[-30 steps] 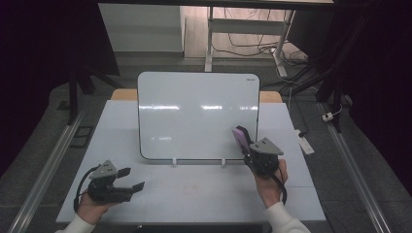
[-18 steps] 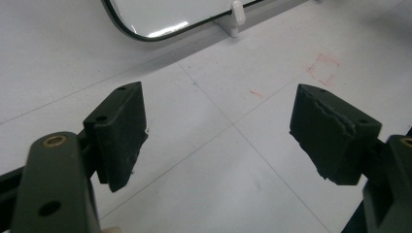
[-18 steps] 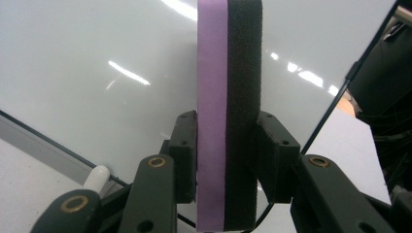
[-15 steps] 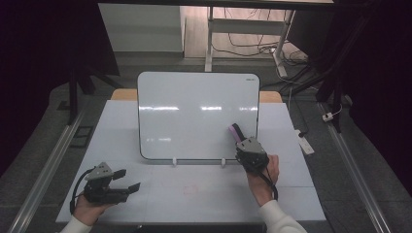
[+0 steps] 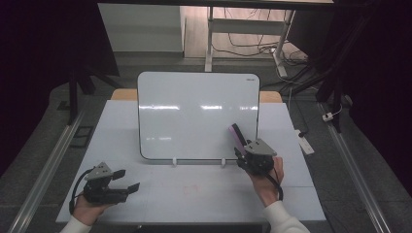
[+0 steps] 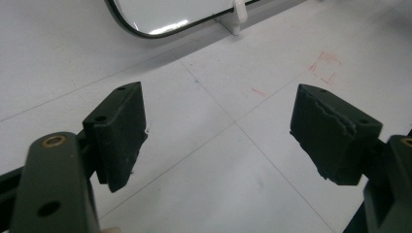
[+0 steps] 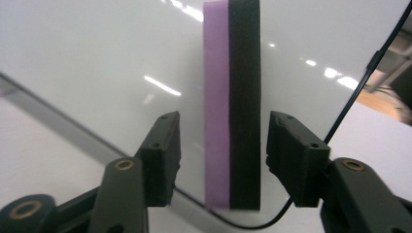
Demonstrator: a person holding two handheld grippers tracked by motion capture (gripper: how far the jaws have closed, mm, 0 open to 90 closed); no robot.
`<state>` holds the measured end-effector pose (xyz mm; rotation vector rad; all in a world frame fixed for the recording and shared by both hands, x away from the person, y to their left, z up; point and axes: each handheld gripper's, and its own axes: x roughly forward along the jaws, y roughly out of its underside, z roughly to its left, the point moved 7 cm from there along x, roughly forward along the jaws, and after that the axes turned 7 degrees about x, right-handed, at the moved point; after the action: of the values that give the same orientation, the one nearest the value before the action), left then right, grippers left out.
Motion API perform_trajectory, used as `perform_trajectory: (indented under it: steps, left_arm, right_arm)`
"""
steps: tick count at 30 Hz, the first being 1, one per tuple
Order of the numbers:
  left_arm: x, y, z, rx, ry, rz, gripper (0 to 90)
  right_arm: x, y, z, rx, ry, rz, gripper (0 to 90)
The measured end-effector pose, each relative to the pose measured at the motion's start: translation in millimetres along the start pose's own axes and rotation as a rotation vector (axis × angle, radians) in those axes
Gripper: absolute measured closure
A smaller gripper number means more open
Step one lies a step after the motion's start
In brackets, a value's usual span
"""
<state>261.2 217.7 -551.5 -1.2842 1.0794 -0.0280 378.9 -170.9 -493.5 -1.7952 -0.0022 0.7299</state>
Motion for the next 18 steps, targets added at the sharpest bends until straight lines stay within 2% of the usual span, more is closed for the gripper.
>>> perform_trajectory:
  steps: [4, 7, 12, 14, 18]
  left_arm:
    - [-0.4, 0.4, 1.4, -0.008, 0.004, -0.001, 21.7]
    - [-0.9, 0.0, 2.4, -0.017, 0.004, -0.006, 21.8]
    - [0.1, -0.1, 2.5, -0.013, 0.005, -0.006, 21.8]
    - [1.0, -0.1, 2.3, -0.014, 0.005, -0.004, 21.8]
    - [1.5, -1.5, 2.0, -0.011, 0.004, -0.010, 21.8]
  right_arm:
    - [-15.4, 8.9, -4.2, 0.014, -0.079, -0.005, 42.0]
    - [-25.6, 17.2, -11.2, 0.008, -0.117, -0.002, 40.9]
    - [-36.8, 32.5, -22.3, 0.031, -0.169, 0.006, 38.8]
    - [-39.8, 38.2, -24.7, 0.043, -0.192, 0.010, 38.5]
    - [-45.8, 45.9, -24.8, 0.035, -0.230, 0.005, 38.0]
